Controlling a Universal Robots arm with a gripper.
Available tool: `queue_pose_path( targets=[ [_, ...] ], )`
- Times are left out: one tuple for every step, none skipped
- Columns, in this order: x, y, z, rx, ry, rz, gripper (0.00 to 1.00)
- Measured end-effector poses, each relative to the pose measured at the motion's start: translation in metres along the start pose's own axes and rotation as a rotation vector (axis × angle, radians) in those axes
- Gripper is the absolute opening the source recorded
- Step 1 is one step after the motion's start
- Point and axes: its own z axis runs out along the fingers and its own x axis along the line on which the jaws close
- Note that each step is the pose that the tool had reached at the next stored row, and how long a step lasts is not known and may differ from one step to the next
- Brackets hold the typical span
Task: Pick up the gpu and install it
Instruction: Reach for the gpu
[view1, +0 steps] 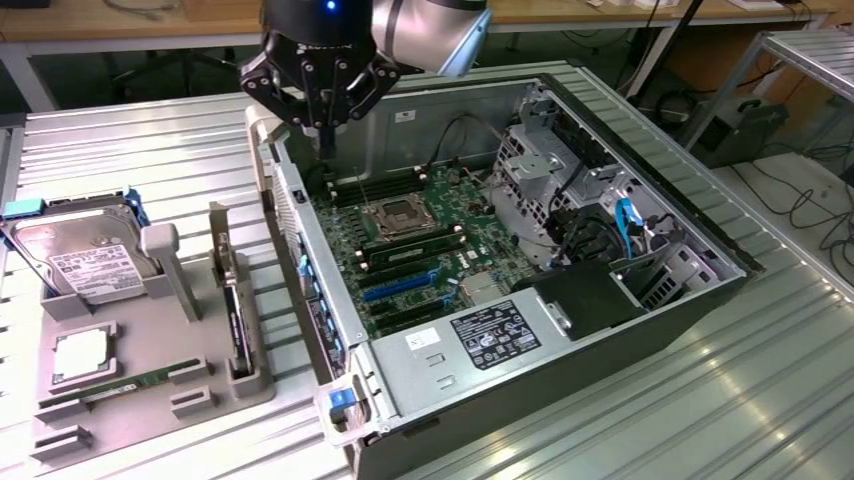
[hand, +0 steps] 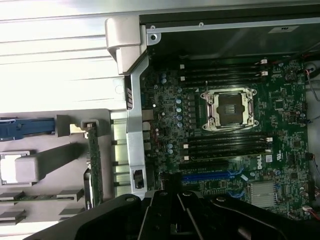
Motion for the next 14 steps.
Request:
queue_pose_path(
  targets=[
    [0.0007,-0.0001,0.0000,0.0000,0.0000,0.000,0.11],
    [0.0014,-0.0001,0.0000,0.0000,0.0000,0.000,0.11],
    [0.0021,-0.0001,0.0000,0.0000,0.0000,0.000,0.11],
    [0.0025,-0.0001,-0.0001,0.0000,0.0000,0.000,0.11],
    [0.0030,-0.0002,-0.0001,0.0000,0.0000,0.000,0.11],
    [0.0035,-0.0002,-0.0001,0.0000,0.0000,0.000,0.11],
    [0.0039,-0.0003,-0.0001,0.0000,0.0000,0.000,0.11],
    [0.0043,-0.0003,-0.0001,0.0000,0.0000,0.000,0.11],
    [0.0049,-0.0004,-0.0002,0.0000,0.0000,0.000,0.11],
    [0.0053,-0.0004,-0.0002,0.0000,0.0000,0.000,0.11],
    [0.0061,-0.0005,-0.0002,0.0000,0.0000,0.000,0.11],
    [0.0065,-0.0005,-0.0002,0.0001,0.0001,0.000,0.11],
    [0.0071,-0.0005,-0.0002,0.0000,0.0000,0.000,0.11],
    [0.0076,-0.0006,-0.0002,0.0000,0.0000,0.000,0.11]
  ],
)
